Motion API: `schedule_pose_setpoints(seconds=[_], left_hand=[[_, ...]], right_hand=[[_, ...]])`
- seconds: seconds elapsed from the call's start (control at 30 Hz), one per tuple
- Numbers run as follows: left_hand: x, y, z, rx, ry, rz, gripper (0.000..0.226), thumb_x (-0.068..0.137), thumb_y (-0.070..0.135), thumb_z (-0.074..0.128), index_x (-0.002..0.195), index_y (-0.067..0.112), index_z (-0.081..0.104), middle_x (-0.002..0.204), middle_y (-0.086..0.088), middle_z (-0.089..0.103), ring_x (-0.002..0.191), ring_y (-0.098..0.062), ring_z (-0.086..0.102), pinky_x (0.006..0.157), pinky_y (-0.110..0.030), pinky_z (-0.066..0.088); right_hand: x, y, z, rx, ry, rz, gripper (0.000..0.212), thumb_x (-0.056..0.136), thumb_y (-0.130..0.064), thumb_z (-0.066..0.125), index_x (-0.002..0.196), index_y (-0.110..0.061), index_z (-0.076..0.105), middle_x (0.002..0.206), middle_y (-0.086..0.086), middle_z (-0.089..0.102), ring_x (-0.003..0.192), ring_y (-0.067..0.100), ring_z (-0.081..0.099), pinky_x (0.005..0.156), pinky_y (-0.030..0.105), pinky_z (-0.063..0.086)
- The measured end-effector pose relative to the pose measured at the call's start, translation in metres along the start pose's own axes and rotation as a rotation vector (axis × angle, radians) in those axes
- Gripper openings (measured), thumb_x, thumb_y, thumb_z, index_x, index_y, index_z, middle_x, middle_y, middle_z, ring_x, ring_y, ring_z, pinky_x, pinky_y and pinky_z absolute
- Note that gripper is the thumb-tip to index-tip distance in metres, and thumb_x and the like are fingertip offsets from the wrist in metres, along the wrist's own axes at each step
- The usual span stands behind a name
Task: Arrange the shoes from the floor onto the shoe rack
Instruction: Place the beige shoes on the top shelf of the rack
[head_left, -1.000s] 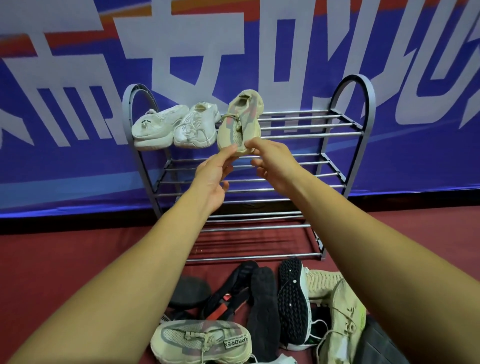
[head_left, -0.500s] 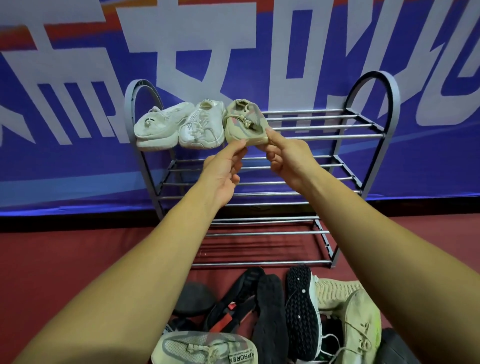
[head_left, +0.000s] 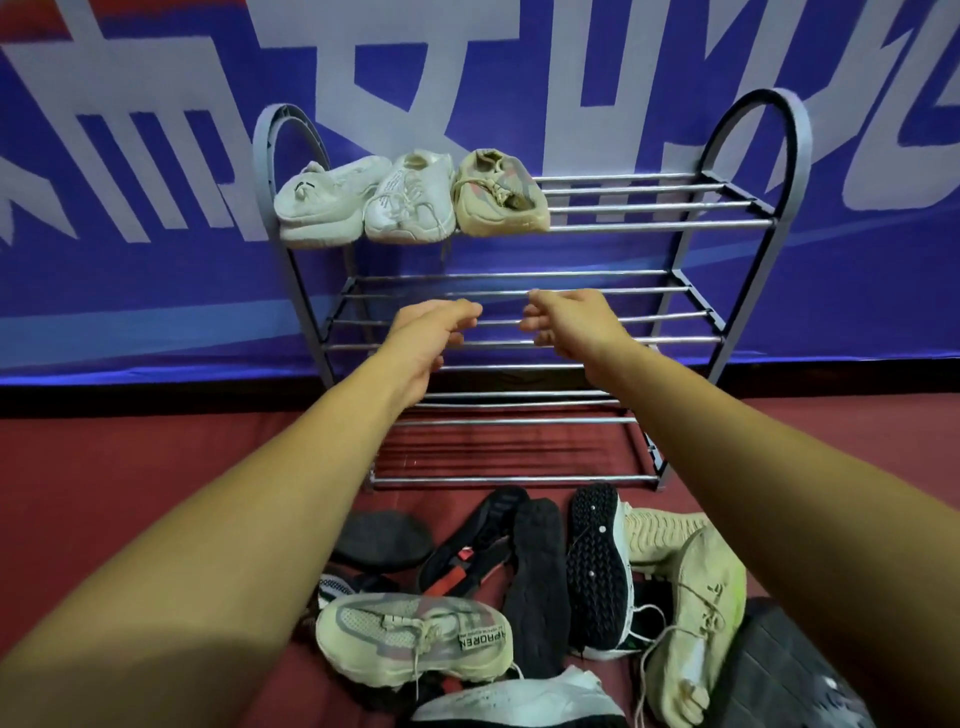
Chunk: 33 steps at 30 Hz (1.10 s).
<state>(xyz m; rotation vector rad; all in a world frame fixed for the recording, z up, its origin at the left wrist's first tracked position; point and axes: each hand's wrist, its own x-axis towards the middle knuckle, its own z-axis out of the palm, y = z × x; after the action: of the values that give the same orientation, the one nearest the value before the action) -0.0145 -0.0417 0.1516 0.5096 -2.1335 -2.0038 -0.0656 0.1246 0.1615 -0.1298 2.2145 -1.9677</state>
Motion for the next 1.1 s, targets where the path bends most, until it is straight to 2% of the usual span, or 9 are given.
schedule_pose_setpoints(seconds=[0.17,0.3,0.37,0.5,0.63,0.77,0.87,0.97,1.1], left_hand=[[-0.018,-0.047,-0.023,0.251,-0.091,-0.015,0.014,0.088,0.025,0.073,0.095,0.012,0.074,0.094,-0.001,0.073,0.091,-0.012,0.065,0.069,-0.016,0.046],[-0.024,-0.09,-0.03,0.442,-0.124,-0.064,0.016,0.081,0.028,0.079,0.088,0.014,0.074,0.091,-0.003,0.073,0.094,-0.019,0.067,0.084,-0.031,0.052],[-0.029,-0.106,-0.031,0.592,-0.214,-0.095,0.016,0.081,0.029,0.079,0.086,0.015,0.074,0.084,0.001,0.071,0.089,-0.018,0.067,0.077,-0.03,0.054],[-0.036,-0.122,-0.034,0.883,-0.37,-0.156,0.013,0.084,0.026,0.074,0.092,0.016,0.074,0.068,0.008,0.058,0.065,-0.012,0.052,0.044,-0.015,0.037],[-0.02,-0.152,-0.041,0.992,-0.454,-0.194,0.015,0.081,0.022,0.076,0.092,0.012,0.074,0.081,0.003,0.063,0.079,-0.016,0.056,0.071,-0.024,0.045],[-0.019,-0.191,-0.045,1.088,-0.579,-0.24,0.011,0.085,0.015,0.072,0.095,0.013,0.068,0.083,0.002,0.062,0.081,-0.016,0.055,0.069,-0.024,0.043],[-0.021,-0.215,-0.048,1.178,-0.657,-0.341,0.022,0.082,0.021,0.075,0.102,0.013,0.069,0.093,0.0,0.066,0.084,-0.019,0.057,0.072,-0.027,0.045],[-0.024,-0.234,-0.046,1.222,-0.753,-0.395,0.026,0.079,0.021,0.078,0.102,0.015,0.069,0.096,-0.001,0.067,0.082,-0.019,0.058,0.071,-0.029,0.048],[-0.025,-0.252,-0.043,1.227,-0.77,-0.395,0.035,0.073,0.023,0.08,0.107,0.021,0.07,0.1,0.0,0.07,0.095,-0.023,0.066,0.087,-0.035,0.054]], right_hand=[[-0.015,0.056,0.005,-0.346,-0.104,0.065,0.026,0.098,-0.026,0.06,0.098,-0.002,0.07,0.089,0.013,0.073,0.057,0.01,0.056,0.048,0.019,0.041],[-0.028,0.099,0.022,-0.562,-0.197,0.085,0.033,0.093,-0.032,0.065,0.089,-0.001,0.074,0.09,0.017,0.077,0.071,0.021,0.063,0.067,0.033,0.05],[-0.035,0.115,0.035,-0.688,-0.277,0.088,0.031,0.092,-0.033,0.065,0.077,-0.007,0.072,0.084,0.014,0.075,0.078,0.023,0.066,0.078,0.035,0.052],[-0.036,0.129,0.067,-1.047,-0.466,0.055,0.035,0.092,-0.037,0.063,0.102,-0.004,0.072,0.092,0.01,0.072,0.082,0.023,0.065,0.067,0.027,0.046],[-0.03,0.146,0.091,-1.205,-0.581,0.025,0.024,0.091,-0.035,0.066,0.09,-0.011,0.063,0.078,0.004,0.063,0.071,0.02,0.06,0.063,0.025,0.044],[-0.033,0.191,0.096,-1.292,-0.816,0.135,0.019,0.086,-0.031,0.068,0.078,-0.013,0.068,0.067,0.001,0.067,0.065,0.021,0.062,0.053,0.023,0.044],[-0.046,0.221,0.098,-1.29,-0.99,0.236,0.025,0.087,-0.03,0.073,0.07,-0.018,0.058,0.063,0.0,0.062,0.058,0.018,0.06,0.056,0.024,0.048],[-0.052,0.244,0.108,-1.415,-1.049,0.16,0.029,0.086,-0.041,0.072,0.087,-0.013,0.068,0.071,-0.001,0.067,0.069,0.016,0.062,0.071,0.029,0.051],[-0.054,0.253,0.12,-1.403,-0.984,0.069,0.033,0.087,-0.038,0.072,0.11,-0.014,0.071,0.094,0.003,0.067,0.082,0.021,0.061,0.07,0.03,0.045]])
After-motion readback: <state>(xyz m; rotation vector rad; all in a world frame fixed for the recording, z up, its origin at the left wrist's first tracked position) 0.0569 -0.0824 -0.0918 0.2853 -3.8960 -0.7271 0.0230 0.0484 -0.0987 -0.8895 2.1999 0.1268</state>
